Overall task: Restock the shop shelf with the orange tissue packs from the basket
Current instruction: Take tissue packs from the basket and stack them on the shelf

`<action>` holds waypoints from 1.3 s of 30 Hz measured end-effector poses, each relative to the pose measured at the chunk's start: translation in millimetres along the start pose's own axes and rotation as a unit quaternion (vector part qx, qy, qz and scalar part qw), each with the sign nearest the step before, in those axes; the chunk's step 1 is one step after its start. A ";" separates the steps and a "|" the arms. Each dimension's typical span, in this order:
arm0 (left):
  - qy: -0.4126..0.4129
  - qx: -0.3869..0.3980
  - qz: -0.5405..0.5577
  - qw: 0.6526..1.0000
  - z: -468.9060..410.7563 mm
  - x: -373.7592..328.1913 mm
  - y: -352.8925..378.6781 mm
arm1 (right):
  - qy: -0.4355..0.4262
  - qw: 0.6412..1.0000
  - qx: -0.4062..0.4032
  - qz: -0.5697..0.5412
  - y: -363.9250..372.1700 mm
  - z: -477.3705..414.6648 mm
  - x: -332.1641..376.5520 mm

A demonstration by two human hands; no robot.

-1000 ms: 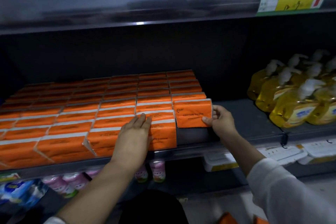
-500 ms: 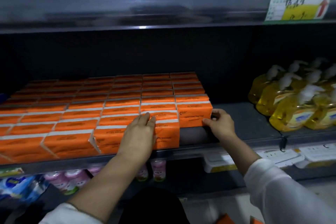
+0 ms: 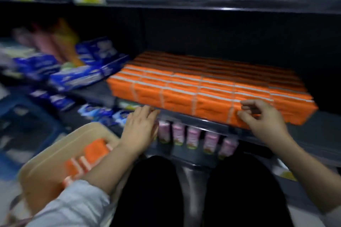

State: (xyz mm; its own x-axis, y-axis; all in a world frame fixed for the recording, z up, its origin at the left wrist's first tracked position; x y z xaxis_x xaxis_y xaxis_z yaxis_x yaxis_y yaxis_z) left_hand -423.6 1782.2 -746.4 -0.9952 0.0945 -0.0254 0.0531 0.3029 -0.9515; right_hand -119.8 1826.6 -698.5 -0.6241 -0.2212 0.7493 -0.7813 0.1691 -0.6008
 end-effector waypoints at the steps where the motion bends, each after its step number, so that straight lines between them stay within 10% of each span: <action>1: -0.040 0.036 -0.015 0.998 18.9 28.6 2.8 | -0.016 0.999 0.035 -0.005 21.4 2.5 16.1; 11: -0.314 0.185 -0.068 0.929 203.6 214.4 6.8 | -0.123 0.951 0.274 -0.072 235.3 46.9 158.5; 20: -0.426 0.236 0.106 0.867 258.4 265.6 90.4 | -0.093 0.921 0.370 -0.079 369.7 85.6 181.0; 30: -0.367 0.493 -0.011 0.789 265.0 278.3 182.0 | -0.030 0.911 0.409 0.039 424.3 77.5 146.4; 39: -0.492 0.423 0.075 0.757 263.3 284.5 214.8 | 0.002 0.901 0.428 0.071 436.9 70.2 133.3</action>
State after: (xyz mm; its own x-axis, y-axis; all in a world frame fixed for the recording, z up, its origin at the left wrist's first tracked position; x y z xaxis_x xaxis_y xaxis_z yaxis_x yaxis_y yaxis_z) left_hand -716.9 1624.4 -1038.7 -0.5845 -0.8109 0.0279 0.5146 -0.3971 -0.7600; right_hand -543.9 1803.6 -880.8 -0.7186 -0.2515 0.6484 -0.4043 -0.6076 -0.6837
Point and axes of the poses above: each hand's wrist, its own z-axis away from the middle knuckle, its own y-axis out of the palm, x = y × z, the point moved 3 cm from there along -z, towards the middle knuckle, and after that the axes turned 1 degree about x, right-handed, at the moved point
